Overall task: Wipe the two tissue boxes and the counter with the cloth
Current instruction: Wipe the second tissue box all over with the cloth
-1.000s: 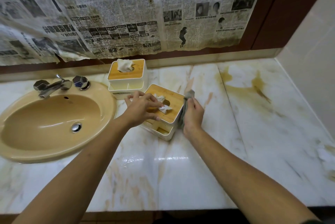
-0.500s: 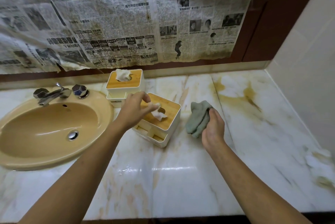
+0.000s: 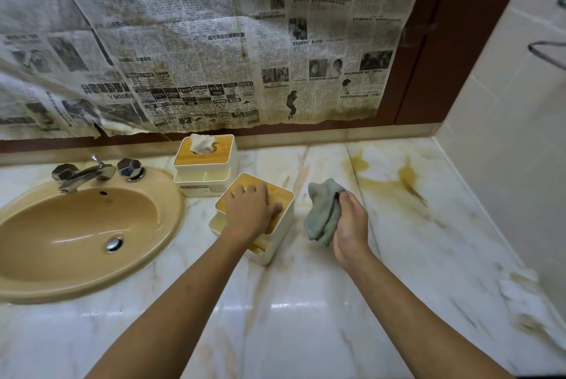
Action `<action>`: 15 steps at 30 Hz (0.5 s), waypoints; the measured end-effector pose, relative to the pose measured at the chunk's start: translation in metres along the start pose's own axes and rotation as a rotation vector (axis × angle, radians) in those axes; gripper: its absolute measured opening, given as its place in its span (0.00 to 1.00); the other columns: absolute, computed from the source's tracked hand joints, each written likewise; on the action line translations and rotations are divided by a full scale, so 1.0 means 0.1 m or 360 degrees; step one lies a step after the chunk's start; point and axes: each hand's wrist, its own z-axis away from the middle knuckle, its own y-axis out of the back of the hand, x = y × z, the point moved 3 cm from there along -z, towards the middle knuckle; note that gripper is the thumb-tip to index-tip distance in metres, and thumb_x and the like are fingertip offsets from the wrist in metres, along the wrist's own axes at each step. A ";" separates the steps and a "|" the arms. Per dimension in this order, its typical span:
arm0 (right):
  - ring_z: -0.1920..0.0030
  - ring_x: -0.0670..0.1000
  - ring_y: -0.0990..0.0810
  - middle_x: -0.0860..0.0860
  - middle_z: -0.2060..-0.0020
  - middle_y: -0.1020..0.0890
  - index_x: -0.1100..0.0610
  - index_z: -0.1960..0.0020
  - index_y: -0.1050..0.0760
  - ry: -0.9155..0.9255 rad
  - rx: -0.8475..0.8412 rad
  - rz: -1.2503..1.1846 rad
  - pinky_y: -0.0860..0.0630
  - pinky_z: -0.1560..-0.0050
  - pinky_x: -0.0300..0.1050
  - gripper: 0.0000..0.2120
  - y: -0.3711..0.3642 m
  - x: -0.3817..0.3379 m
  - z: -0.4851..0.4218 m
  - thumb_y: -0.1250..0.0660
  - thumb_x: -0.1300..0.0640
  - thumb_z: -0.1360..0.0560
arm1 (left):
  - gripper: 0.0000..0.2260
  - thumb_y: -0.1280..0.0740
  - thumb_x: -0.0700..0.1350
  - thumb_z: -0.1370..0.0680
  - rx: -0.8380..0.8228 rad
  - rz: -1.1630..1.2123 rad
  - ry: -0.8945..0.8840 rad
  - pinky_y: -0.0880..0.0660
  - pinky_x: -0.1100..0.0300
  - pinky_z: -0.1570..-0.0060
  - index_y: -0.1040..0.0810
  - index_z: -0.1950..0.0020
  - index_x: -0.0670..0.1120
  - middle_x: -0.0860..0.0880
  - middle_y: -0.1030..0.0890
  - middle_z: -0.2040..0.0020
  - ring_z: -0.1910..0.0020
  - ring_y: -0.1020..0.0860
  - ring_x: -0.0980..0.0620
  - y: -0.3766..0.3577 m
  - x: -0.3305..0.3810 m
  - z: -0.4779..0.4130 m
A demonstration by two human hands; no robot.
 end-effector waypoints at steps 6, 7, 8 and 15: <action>0.41 0.57 0.18 0.59 0.46 0.16 0.61 0.43 0.20 -0.0003 -0.0052 0.0042 0.25 0.34 0.56 0.14 -0.02 0.00 0.01 0.44 0.57 0.16 | 0.09 0.37 0.42 0.21 -0.0074 0.0307 -0.0019 0.21 0.50 0.52 0.23 0.41 0.47 0.46 0.20 0.47 0.50 0.21 0.43 0.12 -0.24 0.00; 0.41 0.57 0.18 0.59 0.46 0.16 0.61 0.43 0.20 -0.0006 -0.0063 0.0050 0.25 0.35 0.56 0.14 -0.03 0.00 0.02 0.44 0.57 0.16 | 0.09 0.38 0.41 0.21 -0.0042 0.0311 -0.0001 0.21 0.51 0.53 0.23 0.42 0.47 0.45 0.21 0.47 0.51 0.21 0.43 0.14 -0.26 0.00; 0.41 0.57 0.18 0.59 0.47 0.16 0.61 0.44 0.20 -0.0011 -0.0073 0.0060 0.25 0.35 0.56 0.14 -0.04 0.01 0.02 0.44 0.57 0.16 | 0.09 0.38 0.42 0.21 -0.0022 0.0290 0.0031 0.21 0.51 0.53 0.22 0.42 0.47 0.45 0.21 0.47 0.52 0.21 0.43 0.17 -0.28 0.00; 0.43 0.54 0.17 0.57 0.48 0.15 0.57 0.45 0.19 -0.0024 -0.0119 0.0115 0.25 0.34 0.56 0.14 -0.07 0.03 0.05 0.44 0.57 0.16 | 0.18 0.41 0.56 0.22 0.0003 0.0059 0.0292 0.24 0.46 0.47 0.21 0.44 0.45 0.45 0.27 0.44 0.45 0.27 0.43 0.32 -0.25 0.01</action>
